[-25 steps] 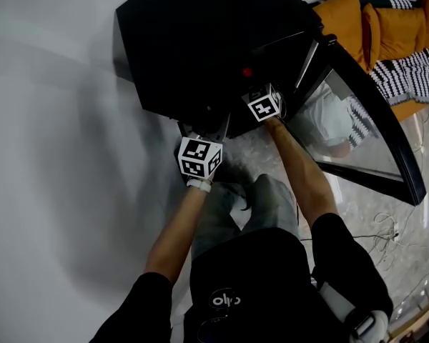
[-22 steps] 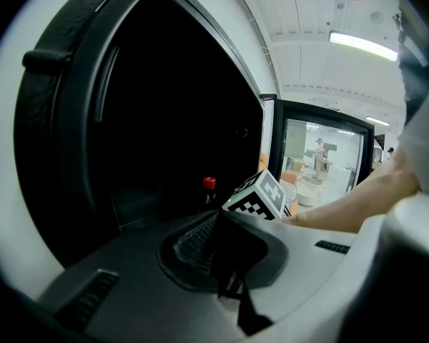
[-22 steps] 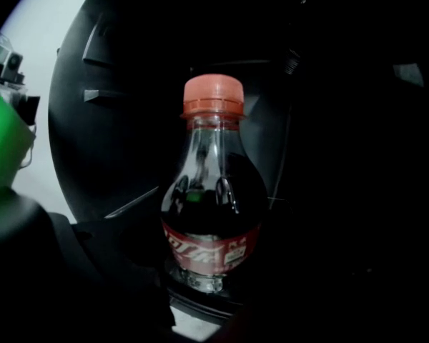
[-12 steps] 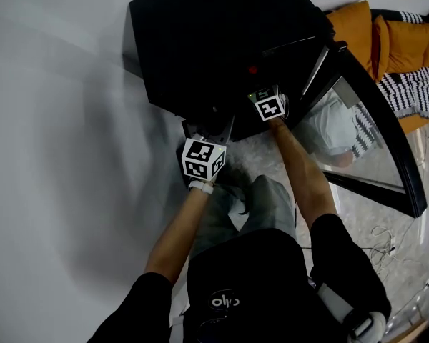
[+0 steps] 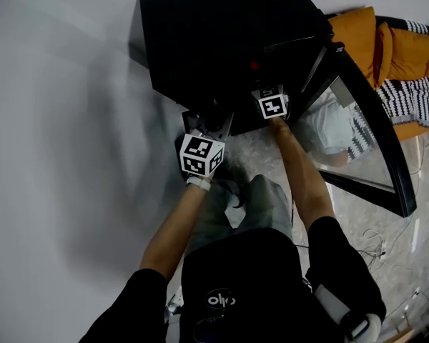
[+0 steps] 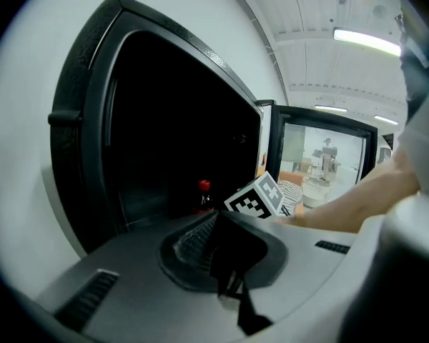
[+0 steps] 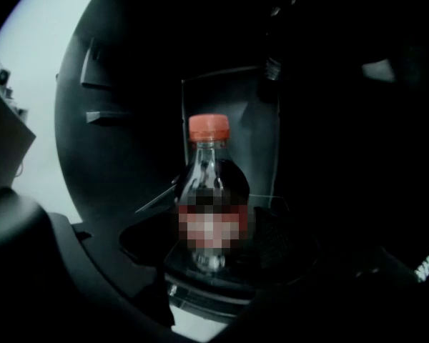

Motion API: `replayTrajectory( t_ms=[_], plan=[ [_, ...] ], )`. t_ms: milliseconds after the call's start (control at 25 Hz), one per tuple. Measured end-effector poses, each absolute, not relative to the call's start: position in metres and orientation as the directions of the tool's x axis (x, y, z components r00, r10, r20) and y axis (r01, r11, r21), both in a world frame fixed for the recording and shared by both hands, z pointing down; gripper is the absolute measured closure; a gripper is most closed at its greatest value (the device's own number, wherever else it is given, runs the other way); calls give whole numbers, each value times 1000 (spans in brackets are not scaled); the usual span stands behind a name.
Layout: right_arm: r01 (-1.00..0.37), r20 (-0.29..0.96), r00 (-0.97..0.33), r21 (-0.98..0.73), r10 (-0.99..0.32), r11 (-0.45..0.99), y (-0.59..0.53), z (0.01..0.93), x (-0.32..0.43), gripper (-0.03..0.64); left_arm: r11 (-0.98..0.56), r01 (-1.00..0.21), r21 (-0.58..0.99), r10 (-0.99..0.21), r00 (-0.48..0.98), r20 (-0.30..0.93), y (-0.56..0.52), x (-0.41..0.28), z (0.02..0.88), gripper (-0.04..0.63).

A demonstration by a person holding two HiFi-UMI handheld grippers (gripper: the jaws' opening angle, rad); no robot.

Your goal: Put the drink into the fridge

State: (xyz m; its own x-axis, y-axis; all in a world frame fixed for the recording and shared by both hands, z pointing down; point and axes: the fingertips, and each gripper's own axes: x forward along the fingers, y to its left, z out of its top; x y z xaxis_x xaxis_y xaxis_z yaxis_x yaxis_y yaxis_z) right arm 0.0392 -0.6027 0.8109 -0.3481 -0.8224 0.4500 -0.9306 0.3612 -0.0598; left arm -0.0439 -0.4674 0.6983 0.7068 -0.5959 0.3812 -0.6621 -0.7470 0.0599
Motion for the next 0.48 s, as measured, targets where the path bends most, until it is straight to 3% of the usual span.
replayTrajectory(
  t_ms=[480],
  plan=[
    [-926, 486, -348, -47, -801, 373, -491, 749, 56, 302, -720, -666, 193, -571, 728, 379, -401, -44, 654, 589]
  ],
)
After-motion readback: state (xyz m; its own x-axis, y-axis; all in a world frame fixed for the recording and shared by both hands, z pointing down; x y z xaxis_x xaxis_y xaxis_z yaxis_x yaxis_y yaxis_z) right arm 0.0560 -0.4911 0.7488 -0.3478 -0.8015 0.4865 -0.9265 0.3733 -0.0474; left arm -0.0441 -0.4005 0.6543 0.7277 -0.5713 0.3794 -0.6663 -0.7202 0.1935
